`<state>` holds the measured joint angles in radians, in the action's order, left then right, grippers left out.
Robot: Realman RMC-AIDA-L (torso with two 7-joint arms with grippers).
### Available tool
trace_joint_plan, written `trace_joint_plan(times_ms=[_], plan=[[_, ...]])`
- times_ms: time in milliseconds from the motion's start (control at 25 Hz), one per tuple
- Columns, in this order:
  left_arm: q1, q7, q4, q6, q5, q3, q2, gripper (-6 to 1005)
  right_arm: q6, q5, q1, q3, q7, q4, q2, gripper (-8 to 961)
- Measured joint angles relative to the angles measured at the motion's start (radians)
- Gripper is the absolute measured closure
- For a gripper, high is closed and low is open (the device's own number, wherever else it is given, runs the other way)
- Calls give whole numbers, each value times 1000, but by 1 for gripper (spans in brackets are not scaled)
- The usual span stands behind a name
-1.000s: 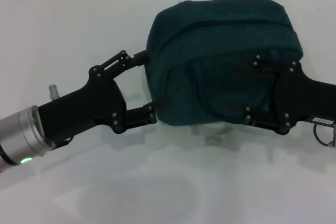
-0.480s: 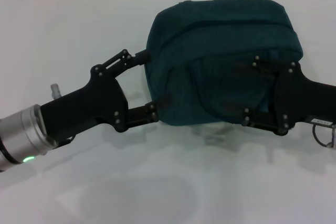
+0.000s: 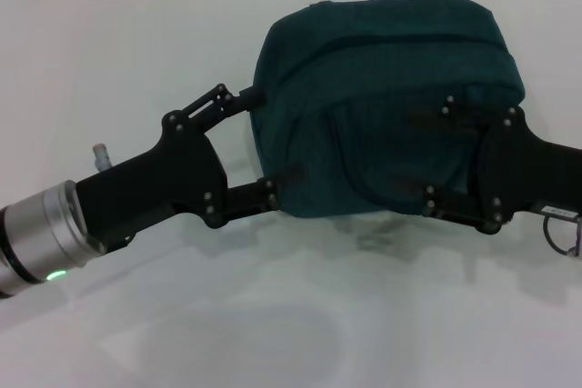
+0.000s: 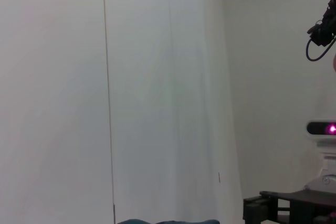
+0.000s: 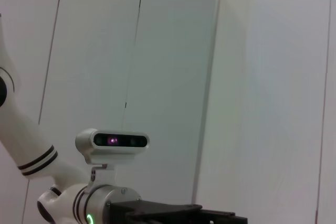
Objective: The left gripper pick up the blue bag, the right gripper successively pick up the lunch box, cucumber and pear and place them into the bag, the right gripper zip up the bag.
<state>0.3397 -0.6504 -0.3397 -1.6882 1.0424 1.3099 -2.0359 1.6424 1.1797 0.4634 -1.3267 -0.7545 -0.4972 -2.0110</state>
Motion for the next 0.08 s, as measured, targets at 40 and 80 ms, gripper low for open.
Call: trace_joint_plan(times_ms=[40,80], plan=[[-1,1,0,1,-1,0,-1,107,0,0,-1,0,7,0,0,323],[-1,1,0,2,-2,0,-1,107,0,0,-2,0,15,1,-1,323]])
